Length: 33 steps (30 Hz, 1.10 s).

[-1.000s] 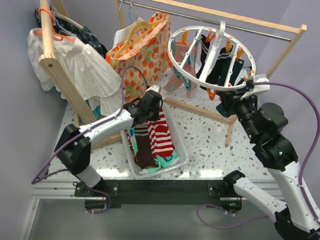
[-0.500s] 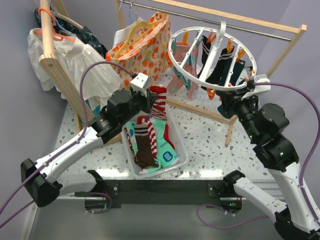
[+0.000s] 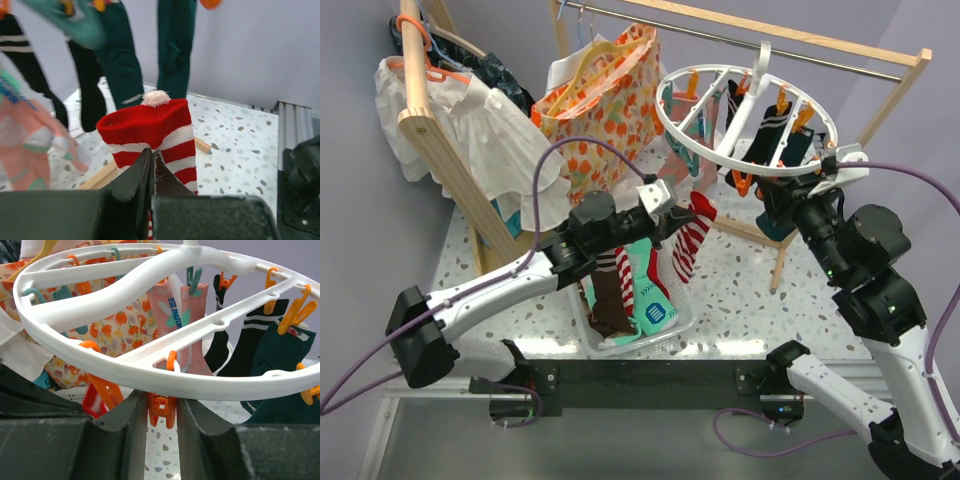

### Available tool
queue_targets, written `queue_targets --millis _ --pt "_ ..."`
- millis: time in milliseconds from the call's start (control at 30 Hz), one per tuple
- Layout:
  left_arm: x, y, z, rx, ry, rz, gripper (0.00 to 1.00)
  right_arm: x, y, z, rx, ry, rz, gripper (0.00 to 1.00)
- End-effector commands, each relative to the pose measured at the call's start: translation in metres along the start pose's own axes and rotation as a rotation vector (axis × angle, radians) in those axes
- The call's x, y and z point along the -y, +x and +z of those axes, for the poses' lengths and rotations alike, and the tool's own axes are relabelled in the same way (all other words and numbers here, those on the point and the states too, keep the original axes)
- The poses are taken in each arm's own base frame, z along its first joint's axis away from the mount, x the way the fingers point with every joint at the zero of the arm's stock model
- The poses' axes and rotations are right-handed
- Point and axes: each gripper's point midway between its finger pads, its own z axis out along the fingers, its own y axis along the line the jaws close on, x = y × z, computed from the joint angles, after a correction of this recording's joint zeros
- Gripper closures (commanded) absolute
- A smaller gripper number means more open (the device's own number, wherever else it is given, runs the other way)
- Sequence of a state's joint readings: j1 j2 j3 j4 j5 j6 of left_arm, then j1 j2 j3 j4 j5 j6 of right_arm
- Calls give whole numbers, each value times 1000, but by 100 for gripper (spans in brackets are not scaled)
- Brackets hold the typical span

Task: Clip the socks to the hanger
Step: Clamp the sock onto the hanger.

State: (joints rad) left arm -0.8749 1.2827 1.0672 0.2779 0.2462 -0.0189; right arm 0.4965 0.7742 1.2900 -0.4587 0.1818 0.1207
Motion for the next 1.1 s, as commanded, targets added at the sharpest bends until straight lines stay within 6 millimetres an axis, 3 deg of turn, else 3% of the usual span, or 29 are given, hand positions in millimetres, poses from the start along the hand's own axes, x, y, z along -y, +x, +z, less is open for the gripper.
queue_targets --millis 0,333,1067 --pt "25 -29 26 102 100 48 100 -11 -8 -4 1 -59 22 91" --pt "41 -36 66 141 151 -83 100 -24 0 -5 -21 -131 28 91" --pt "50 -62 78 223 191 -149 100 -37 18 2 -56 -207 21 91"
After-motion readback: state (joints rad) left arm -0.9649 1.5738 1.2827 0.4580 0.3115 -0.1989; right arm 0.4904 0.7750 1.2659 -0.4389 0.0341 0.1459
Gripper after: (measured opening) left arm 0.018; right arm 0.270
